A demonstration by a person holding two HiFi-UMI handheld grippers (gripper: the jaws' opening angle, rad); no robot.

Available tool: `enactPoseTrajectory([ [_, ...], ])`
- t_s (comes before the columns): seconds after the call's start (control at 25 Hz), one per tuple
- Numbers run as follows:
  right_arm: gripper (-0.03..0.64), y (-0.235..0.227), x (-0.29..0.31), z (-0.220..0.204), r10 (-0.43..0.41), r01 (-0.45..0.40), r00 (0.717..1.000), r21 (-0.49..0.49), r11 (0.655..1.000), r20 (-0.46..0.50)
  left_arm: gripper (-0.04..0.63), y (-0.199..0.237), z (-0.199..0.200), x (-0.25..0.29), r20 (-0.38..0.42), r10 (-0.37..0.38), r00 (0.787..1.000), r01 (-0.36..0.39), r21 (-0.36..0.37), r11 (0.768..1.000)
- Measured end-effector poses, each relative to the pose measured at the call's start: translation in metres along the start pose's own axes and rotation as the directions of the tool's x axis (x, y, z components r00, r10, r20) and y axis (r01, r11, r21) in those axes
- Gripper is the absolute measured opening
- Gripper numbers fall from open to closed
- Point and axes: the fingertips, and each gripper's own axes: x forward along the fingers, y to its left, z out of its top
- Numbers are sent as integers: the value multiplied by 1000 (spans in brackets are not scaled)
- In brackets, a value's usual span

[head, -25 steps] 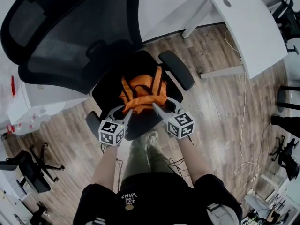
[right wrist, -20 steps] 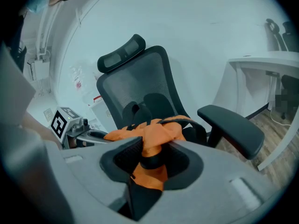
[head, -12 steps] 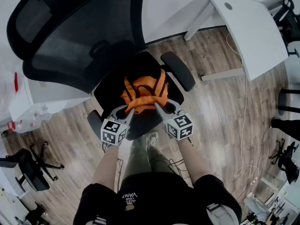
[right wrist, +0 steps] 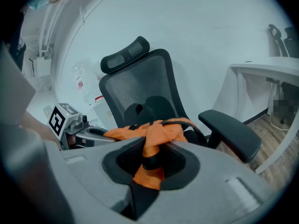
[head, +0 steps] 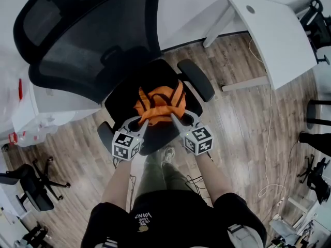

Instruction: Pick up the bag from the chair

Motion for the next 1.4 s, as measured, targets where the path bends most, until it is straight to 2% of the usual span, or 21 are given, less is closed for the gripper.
enactPoseTrajectory([
  [0.68, 81, 12, -11, 27, 2, 0, 999, -28, 1000, 46, 49, -5, 28, -19, 56, 17, 998, -19, 33, 999],
  [1.4, 80, 29, -41, 69, -5, 13, 993, -71, 997, 121, 48, -25, 69, -49, 135, 3, 991, -17, 100, 995],
])
